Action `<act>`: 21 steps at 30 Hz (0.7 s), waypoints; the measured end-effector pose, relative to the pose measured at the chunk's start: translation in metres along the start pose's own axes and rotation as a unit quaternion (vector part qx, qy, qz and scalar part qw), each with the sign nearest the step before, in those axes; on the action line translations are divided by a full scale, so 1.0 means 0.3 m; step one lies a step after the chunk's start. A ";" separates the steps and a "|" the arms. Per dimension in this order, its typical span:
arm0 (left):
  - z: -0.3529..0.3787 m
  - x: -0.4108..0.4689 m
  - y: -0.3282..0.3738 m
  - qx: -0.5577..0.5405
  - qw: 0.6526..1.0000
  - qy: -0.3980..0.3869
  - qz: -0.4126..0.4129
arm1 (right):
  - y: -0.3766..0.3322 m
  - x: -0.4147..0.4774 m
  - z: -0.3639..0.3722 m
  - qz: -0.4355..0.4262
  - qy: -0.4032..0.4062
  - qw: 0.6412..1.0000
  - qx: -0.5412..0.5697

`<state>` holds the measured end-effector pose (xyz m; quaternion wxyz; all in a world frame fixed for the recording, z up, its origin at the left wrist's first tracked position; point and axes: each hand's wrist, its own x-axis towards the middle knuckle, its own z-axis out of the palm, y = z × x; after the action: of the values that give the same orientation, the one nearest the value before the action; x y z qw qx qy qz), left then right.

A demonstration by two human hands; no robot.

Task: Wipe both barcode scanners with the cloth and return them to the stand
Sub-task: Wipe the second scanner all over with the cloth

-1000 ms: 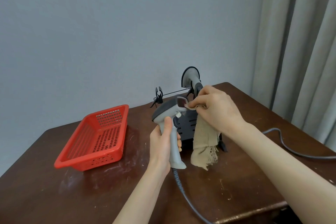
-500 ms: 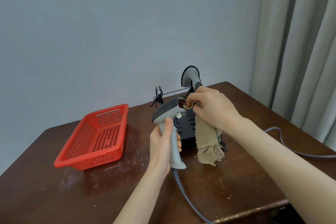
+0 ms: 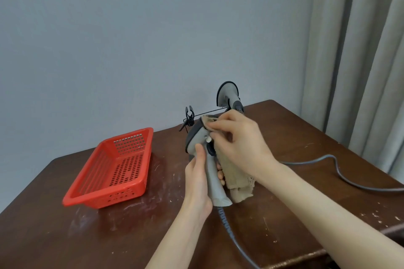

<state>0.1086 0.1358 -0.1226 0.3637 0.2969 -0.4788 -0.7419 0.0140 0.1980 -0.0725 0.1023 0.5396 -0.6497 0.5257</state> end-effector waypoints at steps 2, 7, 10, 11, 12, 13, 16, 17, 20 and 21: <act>-0.005 0.000 0.002 -0.028 1.000 0.000 -0.013 | 0.018 -0.008 -0.001 -0.007 -0.019 0.997 -0.068; -0.011 -0.004 -0.011 -0.050 0.998 -0.019 -0.021 | -0.003 0.016 -0.026 -0.012 0.033 0.997 -0.065; 0.008 -0.007 -0.023 -0.069 0.996 -0.034 -0.034 | -0.041 -0.005 0.011 -0.055 0.012 0.996 -0.071; 0.009 -0.006 -0.025 -0.073 0.996 -0.032 -0.039 | -0.036 -0.010 0.014 -0.055 0.005 0.995 -0.089; 0.007 -0.004 -0.026 -0.074 0.996 -0.028 -0.043 | -0.021 -0.008 0.010 -0.048 0.003 0.992 -0.114; 0.004 -0.005 -0.027 -0.072 0.996 -0.021 -0.044 | -0.003 -0.002 0.000 -0.032 0.004 0.990 -0.141; 0.002 -0.008 -0.026 -0.073 0.997 -0.017 -0.033 | 0.008 0.000 -0.016 0.000 -0.005 0.988 -0.158; 0.004 -0.007 -0.028 -0.072 0.997 -0.021 -0.031 | -0.003 -0.003 -0.012 -0.016 0.002 0.990 -0.141; 0.013 -0.004 -0.034 -0.067 0.997 -0.025 -0.030 | -0.032 -0.010 0.006 -0.047 0.003 0.994 -0.103; 0.011 -0.004 -0.033 -0.062 0.997 -0.022 -0.029 | -0.026 -0.011 0.008 -0.045 0.000 0.993 -0.111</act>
<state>0.1041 0.1412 -0.1303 0.3489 0.2714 -0.4310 -0.7866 0.0225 0.1991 -0.0713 0.1849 0.5531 -0.6791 0.4457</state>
